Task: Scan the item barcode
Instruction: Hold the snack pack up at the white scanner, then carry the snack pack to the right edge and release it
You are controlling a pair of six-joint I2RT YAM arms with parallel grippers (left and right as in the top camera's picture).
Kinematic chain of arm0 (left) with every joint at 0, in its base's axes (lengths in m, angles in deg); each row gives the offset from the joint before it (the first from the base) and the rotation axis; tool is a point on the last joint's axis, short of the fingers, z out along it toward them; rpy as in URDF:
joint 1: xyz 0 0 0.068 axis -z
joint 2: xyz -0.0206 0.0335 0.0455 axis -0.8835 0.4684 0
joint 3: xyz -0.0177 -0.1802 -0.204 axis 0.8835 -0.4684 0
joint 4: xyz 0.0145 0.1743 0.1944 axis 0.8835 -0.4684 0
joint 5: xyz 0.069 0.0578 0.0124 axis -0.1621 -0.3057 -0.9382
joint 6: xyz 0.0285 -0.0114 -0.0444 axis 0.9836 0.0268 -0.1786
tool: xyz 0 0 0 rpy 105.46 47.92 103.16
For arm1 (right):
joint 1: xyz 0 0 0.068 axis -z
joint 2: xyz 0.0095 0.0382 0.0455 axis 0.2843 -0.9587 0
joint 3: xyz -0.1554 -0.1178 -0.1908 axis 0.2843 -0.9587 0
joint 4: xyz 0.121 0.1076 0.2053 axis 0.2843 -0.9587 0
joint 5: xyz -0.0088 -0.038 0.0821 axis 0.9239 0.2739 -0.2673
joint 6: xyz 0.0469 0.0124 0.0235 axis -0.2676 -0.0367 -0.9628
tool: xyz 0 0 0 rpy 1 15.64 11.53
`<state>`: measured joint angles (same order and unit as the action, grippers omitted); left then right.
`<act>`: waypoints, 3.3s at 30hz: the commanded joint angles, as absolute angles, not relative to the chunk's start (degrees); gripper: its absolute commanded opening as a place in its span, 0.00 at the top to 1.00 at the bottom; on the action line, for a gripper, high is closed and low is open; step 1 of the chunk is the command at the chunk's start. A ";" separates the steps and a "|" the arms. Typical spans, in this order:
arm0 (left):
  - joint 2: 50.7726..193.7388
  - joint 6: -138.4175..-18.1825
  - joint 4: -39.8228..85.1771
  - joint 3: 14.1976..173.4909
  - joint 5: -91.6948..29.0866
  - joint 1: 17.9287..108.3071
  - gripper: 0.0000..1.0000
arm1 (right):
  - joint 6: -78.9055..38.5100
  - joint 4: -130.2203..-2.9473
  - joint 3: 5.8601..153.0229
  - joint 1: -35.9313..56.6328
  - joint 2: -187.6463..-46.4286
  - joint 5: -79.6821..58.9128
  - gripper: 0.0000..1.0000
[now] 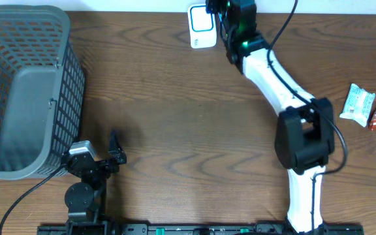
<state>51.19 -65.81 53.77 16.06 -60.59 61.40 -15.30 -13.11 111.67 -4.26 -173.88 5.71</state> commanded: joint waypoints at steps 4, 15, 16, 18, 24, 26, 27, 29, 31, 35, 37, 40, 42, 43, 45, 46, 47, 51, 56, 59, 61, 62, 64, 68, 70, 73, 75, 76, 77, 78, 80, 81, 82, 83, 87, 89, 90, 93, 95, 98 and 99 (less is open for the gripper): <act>50.84 -65.07 52.89 14.20 -60.90 61.51 0.02 | -7.28 6.30 110.47 -5.55 -186.16 6.46 0.77; 50.84 -65.07 52.89 14.20 -60.88 61.51 0.02 | 1.09 16.64 110.49 -7.39 -196.52 6.37 0.85; 50.84 -65.07 52.89 14.20 -60.90 61.51 0.02 | 1.09 16.48 110.49 -7.39 -196.52 6.37 0.87; 50.84 -65.07 52.89 14.20 -60.88 61.51 0.02 | 1.11 17.23 110.58 -7.39 -196.50 6.37 0.85; 50.84 -65.07 52.89 14.20 -60.90 61.51 0.02 | 1.09 17.25 110.58 -7.39 -193.98 6.37 0.85; 50.84 -65.07 52.89 14.20 -60.88 61.51 0.02 | 1.09 13.73 110.58 -7.39 -191.45 6.35 0.86; 50.84 -65.07 52.89 14.20 -60.88 61.51 0.02 | 1.09 11.39 110.58 -7.39 -190.09 6.35 0.87; 50.84 -65.07 52.89 14.20 -60.88 61.51 0.02 | 1.11 4.27 110.58 -7.36 -186.47 6.37 0.89; 50.84 -65.07 52.89 14.20 -60.90 61.51 0.02 | 1.59 -3.10 110.58 -7.01 -182.64 6.39 0.92; 50.84 -65.07 52.89 14.20 -60.90 61.51 0.02 | 4.09 -28.43 110.58 -4.30 -171.12 9.25 0.92; 50.84 -65.07 52.89 14.20 -60.88 61.51 0.02 | 4.09 -39.14 110.58 -2.47 -166.99 12.66 0.97; 50.84 -65.07 52.89 14.20 -60.88 61.51 0.02 | 7.06 -52.74 110.58 1.51 -162.64 14.57 0.98; 50.84 -65.07 52.89 14.20 -60.88 61.51 0.02 | 8.98 -59.80 110.58 4.92 -161.40 14.57 0.95; 50.84 -65.07 52.89 14.20 -60.88 61.51 0.02 | 9.48 -62.64 110.58 6.80 -161.22 14.54 0.94; 50.84 -65.07 52.89 14.20 -60.90 61.51 0.02 | 9.64 -67.64 110.51 11.13 -161.42 14.50 0.94; 50.84 -65.07 52.89 14.20 -60.88 61.51 0.02 | 9.59 -69.33 110.40 13.16 -161.86 14.48 0.95; 50.84 -65.07 52.89 14.20 -60.88 61.51 0.02 | 9.48 -70.88 110.31 15.59 -162.49 14.43 0.97; 50.84 -65.07 52.89 14.20 -60.88 61.51 0.02 | 9.40 -73.13 110.18 23.91 -165.59 13.67 0.97; 50.84 -65.07 52.89 14.20 -60.90 61.51 0.02 | 8.92 -68.93 110.18 33.44 -170.25 13.52 0.97; 50.84 -65.07 52.89 14.20 -60.88 61.51 0.02 | 8.92 -64.72 110.18 37.33 -172.94 13.41 0.97; 50.84 -65.07 52.89 14.20 -60.90 61.51 0.02 | 8.94 -62.11 110.18 39.17 -174.64 13.43 0.96; 50.84 -65.07 52.89 14.20 -60.90 61.51 0.02 | 8.94 -60.61 110.18 40.07 -175.69 13.43 0.95; 50.84 -65.07 52.89 14.20 -60.88 61.51 0.02 | 8.94 -58.46 110.18 41.31 -177.37 13.43 0.93; 50.84 -65.07 52.89 14.20 -60.90 61.51 0.02 | 7.80 -55.27 110.18 42.93 -180.26 13.43 0.37; 50.84 -65.07 52.89 14.20 -60.90 61.51 0.02 | 7.45 -54.53 110.18 43.21 -180.43 13.17 0.19; 50.84 -65.07 52.89 14.20 -60.88 61.51 0.02 | 7.45 -54.11 110.29 42.93 -179.01 11.07 0.01; 50.84 -65.07 52.89 14.20 -60.90 61.51 0.02 | 7.45 -54.42 110.29 42.23 -176.83 8.71 0.01; 50.84 -65.07 52.89 14.20 -60.88 61.51 0.02 | 7.41 -54.64 110.29 41.84 -175.54 7.68 0.01; 50.84 -65.07 52.89 14.20 -60.88 61.51 0.02 | 6.88 -54.97 110.29 41.22 -173.70 6.30 0.01; 50.84 -65.07 52.89 14.20 -60.88 61.51 0.02 | 5.70 -55.38 110.29 40.57 -171.67 5.06 0.01; 50.84 -65.07 52.89 14.20 -60.90 61.51 0.02 | 4.00 -56.26 110.29 39.19 -167.89 2.39 0.01; 50.84 -65.07 52.89 14.20 -60.88 61.51 0.02 | 3.41 -56.80 110.29 38.43 -165.85 0.90 0.01; 50.84 -65.07 52.89 14.20 -60.88 61.51 0.02 | 3.32 -57.37 110.29 37.57 -163.89 -0.52 0.01; 50.84 -65.07 52.89 14.20 -60.90 61.51 0.02 | 3.32 -58.33 110.29 36.52 -161.29 -2.26 0.01; 50.84 -65.07 52.89 14.20 -60.90 61.51 0.02 | 2.53 -62.40 110.29 31.67 -152.24 -4.60 0.01; 50.84 -65.07 52.89 14.20 -60.90 61.51 0.02 | 2.53 -64.65 110.29 29.03 -148.33 -4.60 0.01; 50.84 -65.07 52.89 14.20 -60.88 61.51 0.02 | 2.53 -66.25 110.29 27.19 -145.86 -4.60 0.01; 50.84 -65.07 52.89 14.20 -60.90 61.51 0.02 | 2.51 -70.79 110.29 22.82 -140.06 -4.63 0.01; 50.84 -65.07 52.89 14.20 -60.90 61.51 0.02 | 2.53 -73.55 110.29 19.76 -136.33 -4.60 0.01; 50.84 -65.07 52.89 14.20 -60.88 61.51 0.02 | 2.53 -76.45 110.29 15.10 -130.51 -3.93 0.01; 50.84 -65.07 52.89 14.20 -60.88 61.51 0.02 | 2.53 -77.50 110.29 13.75 -128.70 -3.95 0.01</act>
